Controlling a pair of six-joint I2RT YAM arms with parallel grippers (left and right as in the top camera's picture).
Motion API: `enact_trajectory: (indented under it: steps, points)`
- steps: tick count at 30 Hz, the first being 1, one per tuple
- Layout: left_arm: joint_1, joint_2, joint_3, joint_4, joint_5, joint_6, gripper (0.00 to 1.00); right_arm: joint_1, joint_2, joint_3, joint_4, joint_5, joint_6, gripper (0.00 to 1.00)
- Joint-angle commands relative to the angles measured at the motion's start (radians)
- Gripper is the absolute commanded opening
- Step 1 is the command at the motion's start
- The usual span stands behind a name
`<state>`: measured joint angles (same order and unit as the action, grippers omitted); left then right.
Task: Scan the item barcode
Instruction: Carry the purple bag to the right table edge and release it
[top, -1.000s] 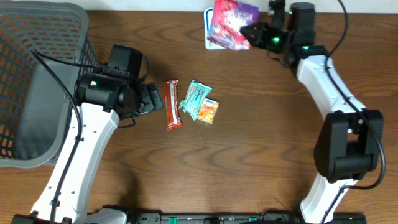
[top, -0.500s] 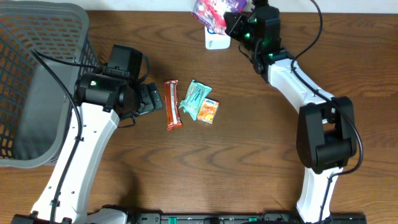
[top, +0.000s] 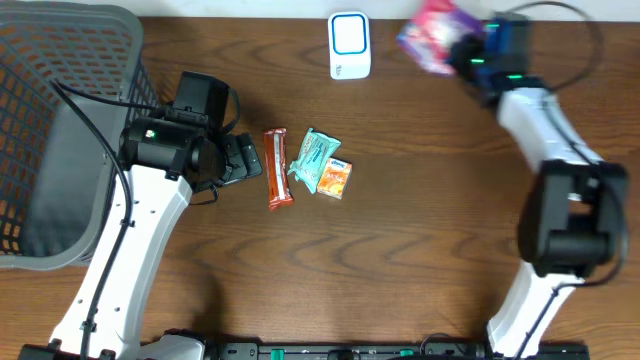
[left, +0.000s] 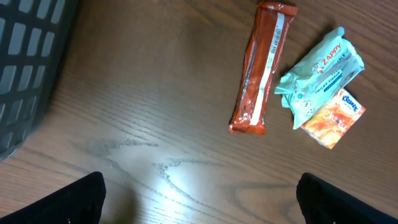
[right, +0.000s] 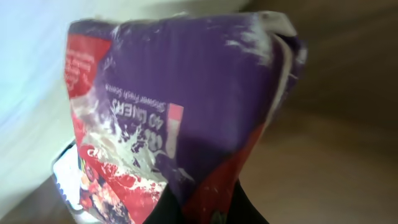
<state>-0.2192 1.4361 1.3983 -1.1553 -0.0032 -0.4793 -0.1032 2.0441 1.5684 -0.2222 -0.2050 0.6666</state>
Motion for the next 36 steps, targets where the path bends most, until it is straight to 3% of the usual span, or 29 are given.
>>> enact_trajectory:
  steps: [1,6,11,13,15,17,18,21,24,29,36]
  points:
    - [0.003,-0.005,0.007,-0.003,-0.009,-0.013,0.98,-0.164,-0.113,0.038,-0.085,0.013,-0.071,0.01]
    - [0.003,-0.005,0.007,-0.003,-0.009,-0.013,0.98,-0.386,-0.113,0.038,-0.244,0.013,-0.104,0.01]
    - [0.003,-0.005,0.007,-0.003,-0.009,-0.013,0.98,-0.550,-0.077,0.038,-0.292,0.012,-0.162,0.01]
    - [0.003,-0.005,0.007,-0.003,-0.009,-0.013,0.98,-0.593,-0.057,0.038,-0.298,0.012,-0.180,0.07]
    - [0.003,-0.005,0.007,-0.003,-0.009,-0.013,0.98,-0.624,-0.034,0.038,-0.299,0.012,-0.203,0.32]
    - [0.003,-0.005,0.007,-0.003,-0.009,-0.013,0.98,-0.642,-0.015,0.038,-0.310,0.012,-0.237,0.67]
    - [0.003,-0.005,0.007,-0.003,-0.009,-0.013,0.98,-0.647,-0.010,0.038,-0.320,0.009,-0.255,0.79]
    - [0.003,-0.005,0.007,-0.003,-0.009,-0.013,0.98,-0.651,-0.011,0.039,-0.335,-0.032,-0.322,0.98]
    - [0.003,-0.005,0.007,-0.003,-0.009,-0.013,0.98,-0.641,-0.054,0.065,-0.348,-0.176,-0.422,0.99]
    - [0.003,-0.005,0.007,-0.003,-0.009,-0.013,0.98,-0.589,-0.214,0.099,-0.369,-0.260,-0.428,0.99]
    - [0.003,-0.005,0.007,-0.003,-0.009,-0.013,0.98,-0.383,-0.409,0.100,-0.483,-0.542,-0.429,0.99]
